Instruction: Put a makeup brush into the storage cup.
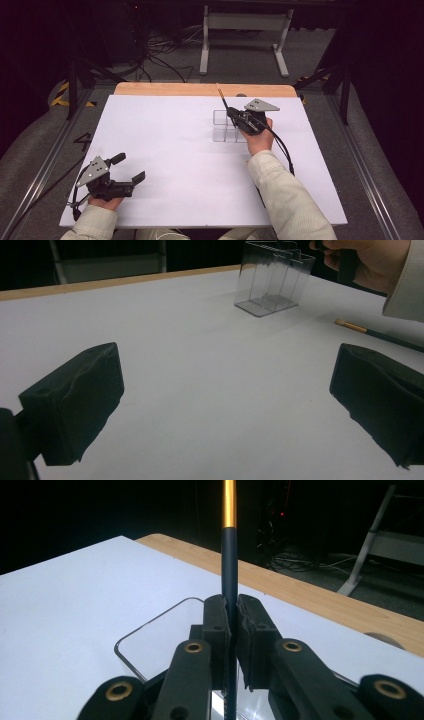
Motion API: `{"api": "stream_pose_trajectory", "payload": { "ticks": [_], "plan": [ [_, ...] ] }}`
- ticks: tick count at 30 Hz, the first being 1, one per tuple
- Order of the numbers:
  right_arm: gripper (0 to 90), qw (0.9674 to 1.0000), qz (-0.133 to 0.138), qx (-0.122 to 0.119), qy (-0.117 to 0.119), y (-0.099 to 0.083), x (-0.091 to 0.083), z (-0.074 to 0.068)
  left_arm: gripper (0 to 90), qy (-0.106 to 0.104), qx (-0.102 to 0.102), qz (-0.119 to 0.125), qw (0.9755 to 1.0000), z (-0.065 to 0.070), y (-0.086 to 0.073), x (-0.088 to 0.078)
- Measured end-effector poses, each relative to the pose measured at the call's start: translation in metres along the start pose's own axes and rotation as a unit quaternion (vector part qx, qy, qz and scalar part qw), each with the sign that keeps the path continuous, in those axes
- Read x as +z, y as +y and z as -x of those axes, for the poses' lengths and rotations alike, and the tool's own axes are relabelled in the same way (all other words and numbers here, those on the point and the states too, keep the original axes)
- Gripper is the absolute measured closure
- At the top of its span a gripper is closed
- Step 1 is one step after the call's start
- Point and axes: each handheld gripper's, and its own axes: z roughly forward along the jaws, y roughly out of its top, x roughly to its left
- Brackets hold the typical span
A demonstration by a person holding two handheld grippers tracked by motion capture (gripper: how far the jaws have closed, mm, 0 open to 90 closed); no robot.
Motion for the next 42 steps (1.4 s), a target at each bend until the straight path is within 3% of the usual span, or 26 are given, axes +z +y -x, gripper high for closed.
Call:
{"api": "stream_pose_trajectory", "payload": {
  "ticks": [35, 42],
  "plan": [
    [82.9, 0.9995, -0.024, 0.023, 0.001, -0.0089, 0.0016, 0.0043, 1.5, 0.0, 0.001, 0.001, 1.0, -0.0002, 0.0001, 0.0002],
    [66.3, 0.9991, -0.008, 0.039, 0.013, -0.0049, -0.005, 0.007, 1.5, -0.001, 0.002, 0.001, 1.0, -0.0006, 0.0002, 0.0006]
  ]
}}
